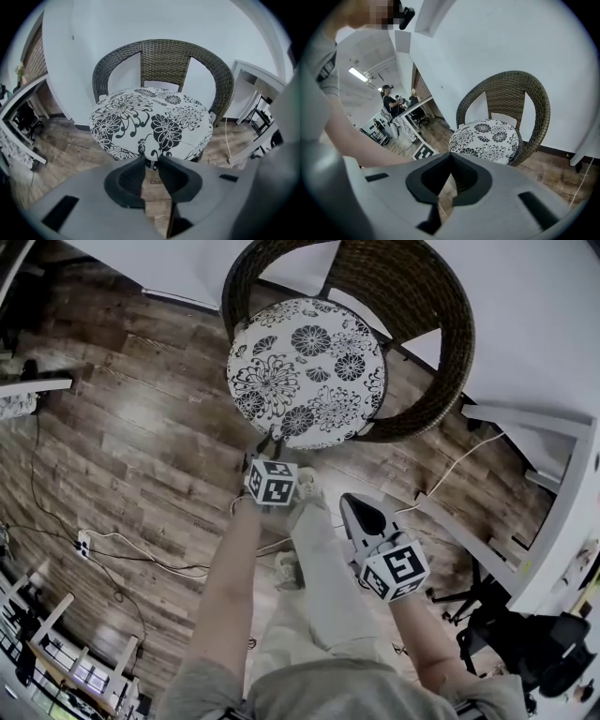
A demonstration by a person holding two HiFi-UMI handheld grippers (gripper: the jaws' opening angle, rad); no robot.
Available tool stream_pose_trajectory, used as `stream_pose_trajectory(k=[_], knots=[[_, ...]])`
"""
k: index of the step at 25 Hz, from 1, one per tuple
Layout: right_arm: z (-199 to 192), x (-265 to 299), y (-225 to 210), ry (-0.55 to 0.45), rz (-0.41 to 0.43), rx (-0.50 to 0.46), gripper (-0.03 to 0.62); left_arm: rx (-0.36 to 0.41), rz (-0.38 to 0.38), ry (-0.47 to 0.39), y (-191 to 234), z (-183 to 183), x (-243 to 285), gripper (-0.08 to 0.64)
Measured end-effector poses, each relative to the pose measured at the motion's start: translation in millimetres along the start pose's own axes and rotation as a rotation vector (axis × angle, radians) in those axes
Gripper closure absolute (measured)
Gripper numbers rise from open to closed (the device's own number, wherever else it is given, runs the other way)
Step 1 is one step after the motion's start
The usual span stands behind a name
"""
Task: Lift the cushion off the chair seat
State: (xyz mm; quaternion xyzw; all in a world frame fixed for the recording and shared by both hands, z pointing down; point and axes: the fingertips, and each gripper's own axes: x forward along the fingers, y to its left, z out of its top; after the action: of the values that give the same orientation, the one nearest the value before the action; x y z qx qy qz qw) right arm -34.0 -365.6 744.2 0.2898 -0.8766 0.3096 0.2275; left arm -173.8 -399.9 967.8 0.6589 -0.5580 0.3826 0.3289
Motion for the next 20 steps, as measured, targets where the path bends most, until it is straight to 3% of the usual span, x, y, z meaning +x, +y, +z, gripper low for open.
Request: stream_pose_trajectory(k=[4, 20], knots=[[6, -3, 4, -0.010, -0.003, -0.004, 0.588, 0.031, 0.001, 0.001, 0, 4, -8, 0.518], [50, -54, 50, -0.092, -0.008, -0.046, 0.588, 0.011, -0.009, -0.087, -18, 46, -92, 0.529]])
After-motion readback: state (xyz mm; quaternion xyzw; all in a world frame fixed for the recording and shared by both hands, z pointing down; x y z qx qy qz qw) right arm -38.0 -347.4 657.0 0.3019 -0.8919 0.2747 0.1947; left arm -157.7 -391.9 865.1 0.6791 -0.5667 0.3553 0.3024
